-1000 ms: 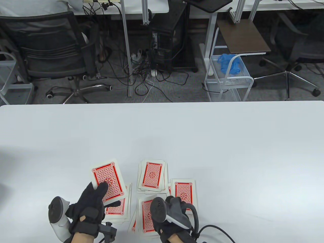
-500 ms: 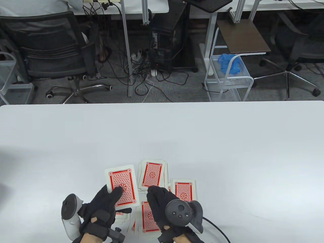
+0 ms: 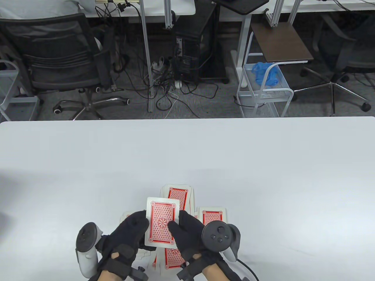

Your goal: Four-player card dealing with fan arrangement

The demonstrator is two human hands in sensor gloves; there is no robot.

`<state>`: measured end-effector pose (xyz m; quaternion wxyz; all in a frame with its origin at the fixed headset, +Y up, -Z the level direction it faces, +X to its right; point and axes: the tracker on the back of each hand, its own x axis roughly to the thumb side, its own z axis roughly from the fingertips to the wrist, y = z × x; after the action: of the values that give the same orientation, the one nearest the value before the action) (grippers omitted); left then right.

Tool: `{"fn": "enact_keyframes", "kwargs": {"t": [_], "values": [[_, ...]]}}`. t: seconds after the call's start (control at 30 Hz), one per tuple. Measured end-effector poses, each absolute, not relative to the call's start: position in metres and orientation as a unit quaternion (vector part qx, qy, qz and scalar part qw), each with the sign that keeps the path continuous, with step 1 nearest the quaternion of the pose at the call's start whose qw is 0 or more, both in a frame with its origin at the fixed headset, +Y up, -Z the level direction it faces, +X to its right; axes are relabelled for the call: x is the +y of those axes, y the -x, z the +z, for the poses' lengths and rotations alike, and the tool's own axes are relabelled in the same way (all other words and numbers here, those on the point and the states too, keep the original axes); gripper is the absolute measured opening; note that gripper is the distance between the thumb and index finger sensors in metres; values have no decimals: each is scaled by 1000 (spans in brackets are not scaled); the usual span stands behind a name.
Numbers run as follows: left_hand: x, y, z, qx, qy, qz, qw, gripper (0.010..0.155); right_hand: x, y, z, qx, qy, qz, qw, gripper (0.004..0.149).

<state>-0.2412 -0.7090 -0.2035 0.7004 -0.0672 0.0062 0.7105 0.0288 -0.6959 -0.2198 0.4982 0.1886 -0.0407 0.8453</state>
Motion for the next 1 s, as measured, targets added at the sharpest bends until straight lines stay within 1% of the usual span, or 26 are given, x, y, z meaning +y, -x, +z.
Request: {"fn": "enact_keyframes", "kwargs": {"t": [0.07,0.13,0.2,0.27,0.3,0.37,0.47,0.57,0.67,0.77,0.83,1.0], "values": [[-703,262,-203,32,24,694,718,45,-702,-26,-222,-44,-168,851,496,38],[-696,280,-201,46,-6,691,721,46,-709,-19,-225,-33,-140,856,496,37],[-693,294,-199,50,-22,705,707,46,-715,-8,-231,-7,-121,870,479,37],[-692,305,-197,55,-38,738,671,46,-721,9,-239,42,-105,889,443,37],[-691,309,-197,54,-41,751,657,46,-724,19,-243,71,-111,893,431,38],[-691,312,-196,51,-41,761,645,46,-728,36,-249,113,-100,897,415,38],[-690,314,-196,51,-46,763,643,46,-734,65,-255,153,-84,910,375,39],[-689,316,-195,50,-50,765,641,46,-738,88,-256,159,-81,933,311,40],[-688,320,-194,51,-56,772,631,46,-745,107,-256,139,-70,963,222,40],[-688,322,-193,54,-57,781,619,46,-750,119,-257,123,-75,981,129,40],[-688,322,-192,72,-55,781,618,46,-754,123,-258,123,-75,985,95,40],[-690,321,-192,96,-53,770,628,47,-759,124,-262,136,-63,986,71,41]]}}
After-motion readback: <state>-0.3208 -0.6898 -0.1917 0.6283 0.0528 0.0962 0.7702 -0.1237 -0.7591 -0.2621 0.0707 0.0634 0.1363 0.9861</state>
